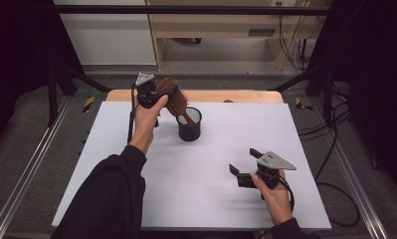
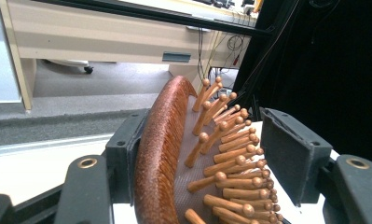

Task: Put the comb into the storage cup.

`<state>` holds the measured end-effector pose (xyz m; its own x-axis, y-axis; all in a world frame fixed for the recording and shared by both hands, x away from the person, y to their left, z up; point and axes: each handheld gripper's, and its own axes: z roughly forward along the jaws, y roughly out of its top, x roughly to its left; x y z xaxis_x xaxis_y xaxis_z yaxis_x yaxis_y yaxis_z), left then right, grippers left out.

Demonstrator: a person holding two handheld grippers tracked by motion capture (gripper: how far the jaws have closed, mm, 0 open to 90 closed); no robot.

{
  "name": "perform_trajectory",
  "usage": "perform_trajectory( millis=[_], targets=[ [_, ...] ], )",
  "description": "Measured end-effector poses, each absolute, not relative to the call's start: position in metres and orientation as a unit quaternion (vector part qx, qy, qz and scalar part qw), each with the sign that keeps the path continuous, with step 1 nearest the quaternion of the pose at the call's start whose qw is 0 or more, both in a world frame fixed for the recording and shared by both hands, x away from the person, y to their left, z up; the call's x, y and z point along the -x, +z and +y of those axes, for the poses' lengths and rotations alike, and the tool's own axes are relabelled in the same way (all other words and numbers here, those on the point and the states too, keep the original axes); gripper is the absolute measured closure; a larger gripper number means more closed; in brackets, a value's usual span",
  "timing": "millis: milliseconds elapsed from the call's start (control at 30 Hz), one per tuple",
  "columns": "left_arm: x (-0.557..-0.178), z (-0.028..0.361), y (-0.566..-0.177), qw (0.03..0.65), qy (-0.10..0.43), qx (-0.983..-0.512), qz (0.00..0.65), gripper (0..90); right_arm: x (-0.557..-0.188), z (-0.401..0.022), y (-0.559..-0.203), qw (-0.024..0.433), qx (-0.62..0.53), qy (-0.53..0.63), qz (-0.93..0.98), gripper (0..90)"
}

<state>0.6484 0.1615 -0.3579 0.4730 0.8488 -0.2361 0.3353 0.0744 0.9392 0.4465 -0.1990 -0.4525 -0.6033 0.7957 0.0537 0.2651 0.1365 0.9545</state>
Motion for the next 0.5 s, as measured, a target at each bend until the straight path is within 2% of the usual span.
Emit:
perform_trajectory(
  millis=[500],
  targets=[
    [-0.6481, 0.1631, -0.3592, 0.572, 0.224, -0.637, 0.466, 29.7, -0.4465, -0.1988, -0.4529, 0.245, -0.372, 0.541, 0.713, 5.3]
  ],
)
